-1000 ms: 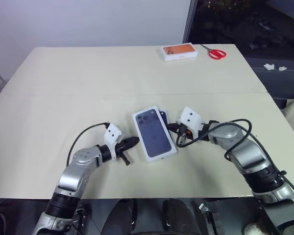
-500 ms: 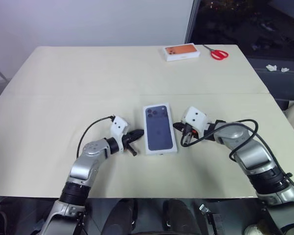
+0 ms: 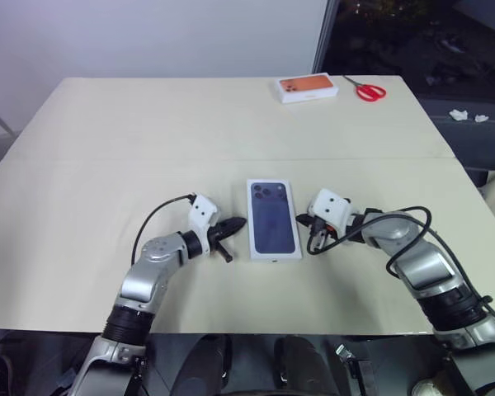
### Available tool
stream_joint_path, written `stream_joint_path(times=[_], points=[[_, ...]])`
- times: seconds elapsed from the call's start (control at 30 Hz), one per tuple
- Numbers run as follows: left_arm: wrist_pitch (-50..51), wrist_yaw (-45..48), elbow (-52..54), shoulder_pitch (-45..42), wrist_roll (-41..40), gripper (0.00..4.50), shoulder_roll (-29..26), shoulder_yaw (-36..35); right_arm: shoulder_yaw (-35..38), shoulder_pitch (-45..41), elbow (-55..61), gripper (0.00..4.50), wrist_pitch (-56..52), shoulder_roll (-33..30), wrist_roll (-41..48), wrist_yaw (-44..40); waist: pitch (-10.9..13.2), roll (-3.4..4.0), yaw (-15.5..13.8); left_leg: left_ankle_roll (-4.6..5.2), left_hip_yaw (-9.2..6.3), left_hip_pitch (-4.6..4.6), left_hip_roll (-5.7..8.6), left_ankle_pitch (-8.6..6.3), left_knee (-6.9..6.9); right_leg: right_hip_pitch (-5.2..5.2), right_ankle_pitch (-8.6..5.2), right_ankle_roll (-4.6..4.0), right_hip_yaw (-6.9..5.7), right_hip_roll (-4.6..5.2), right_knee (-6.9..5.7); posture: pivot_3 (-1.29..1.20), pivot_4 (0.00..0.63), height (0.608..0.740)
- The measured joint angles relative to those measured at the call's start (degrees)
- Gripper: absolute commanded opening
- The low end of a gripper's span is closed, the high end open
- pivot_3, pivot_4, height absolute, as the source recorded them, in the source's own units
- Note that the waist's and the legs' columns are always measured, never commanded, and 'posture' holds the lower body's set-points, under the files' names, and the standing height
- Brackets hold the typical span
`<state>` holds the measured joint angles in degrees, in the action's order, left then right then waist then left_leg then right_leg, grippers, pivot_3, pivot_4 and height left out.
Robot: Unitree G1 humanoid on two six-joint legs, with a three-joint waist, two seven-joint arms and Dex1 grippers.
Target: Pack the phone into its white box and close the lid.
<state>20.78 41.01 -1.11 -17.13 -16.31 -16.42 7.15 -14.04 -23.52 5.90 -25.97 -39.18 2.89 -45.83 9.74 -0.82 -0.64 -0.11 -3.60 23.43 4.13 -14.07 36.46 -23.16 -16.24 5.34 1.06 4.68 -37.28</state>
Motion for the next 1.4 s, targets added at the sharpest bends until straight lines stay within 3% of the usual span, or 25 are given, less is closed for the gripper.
stream_joint_path(times=[0.13, 0.3, 0.47, 0.63, 0.87, 1.13, 1.23, 1.4], points=[[2.01, -0.51, 2.33, -1.65, -2.56, 0.13, -0.37, -2.89, 3.91, -2.87, -2.10, 0.00, -0.04, 0.37, 1.70, 0.44, 0.00, 0.00, 0.05, -0.02, 0.00, 0.00, 0.00, 0.01, 0.03, -0.01, 0.00, 0.00, 0.00, -0.01, -0.05, 0.00, 0.150, 0.740], [2.28, -2.42, 0.88, -10.27, -4.07, 0.13, 1.88, -5.45, 7.74, -9.26, -5.38, 0.00, 0.41, 3.06, 2.93, 2.20, 0.00, -0.03, -0.06, -0.30, 0.00, 0.00, 0.00, 0.18, 0.08, 0.03, 0.00, 0.00, -0.09, -0.03, -0.05, 0.00, 0.150, 0.740], [-2.45, -2.20, -8.69, -14.71, 0.58, 0.13, 5.06, -0.54, 3.58, -10.47, -9.64, 0.00, 3.29, 7.18, 0.62, 2.61, -0.01, -0.03, 0.07, -0.32, 0.07, 0.02, 0.03, 0.19, 0.17, 0.05, 0.00, 0.01, -0.06, -0.10, -0.05, 0.00, 0.150, 0.740], [-7.87, -0.71, -14.97, -14.46, 6.59, 0.13, 3.62, 4.80, -0.38, -8.43, -11.77, 0.00, 7.47, 7.73, -4.08, 3.50, -0.05, 0.01, 0.39, -0.31, 0.08, -0.02, 0.00, 0.18, 0.27, 0.05, 0.00, 0.01, 0.00, -0.10, -0.18, 0.00, 0.150, 0.740], [-5.87, 3.82, -8.97, -9.08, 3.14, 0.13, 1.97, 3.50, 0.40, -5.33, -7.50, 0.00, 6.25, 6.65, -3.75, 1.47, -0.29, 0.03, 0.68, 0.06, 0.00, -0.10, -0.03, -0.04, 0.38, 0.21, 0.00, 0.01, 0.01, -0.09, -0.18, 0.00, 0.150, 0.740], [7.02, 10.54, 11.91, 0.16, -8.98, 0.13, -6.19, 0.60, 3.34, 6.45, 12.14, 0.00, -6.12, -1.74, 8.46, -10.30, -0.22, 0.07, 0.93, 0.20, -0.01, 0.09, -0.03, -0.15, 0.46, 0.13, 0.00, 0.01, 0.02, 0.02, -0.11, 0.00, 0.150, 0.740], [7.32, 11.46, 11.85, 3.42, -8.80, 0.13, -6.82, 2.71, 2.02, 8.44, 13.50, 0.00, -2.62, -3.96, 6.73, -10.83, -0.25, 0.09, 1.14, 0.28, -0.01, -0.25, -0.04, -0.22, 0.43, 0.56, -0.02, 0.00, -0.01, 0.02, 0.06, 0.00, 0.150, 0.740], [3.76, 10.75, 8.96, 4.04, -5.50, 0.13, -5.57, 5.36, -0.14, 6.43, 10.76, 0.00, 1.44, -2.33, 3.50, -8.68, -0.37, -0.03, 1.15, 0.28, -0.08, -0.36, -0.07, -0.22, 0.42, 0.71, -0.02, 0.00, -0.09, 0.02, 0.12, 0.00, 0.150, 0.740]])
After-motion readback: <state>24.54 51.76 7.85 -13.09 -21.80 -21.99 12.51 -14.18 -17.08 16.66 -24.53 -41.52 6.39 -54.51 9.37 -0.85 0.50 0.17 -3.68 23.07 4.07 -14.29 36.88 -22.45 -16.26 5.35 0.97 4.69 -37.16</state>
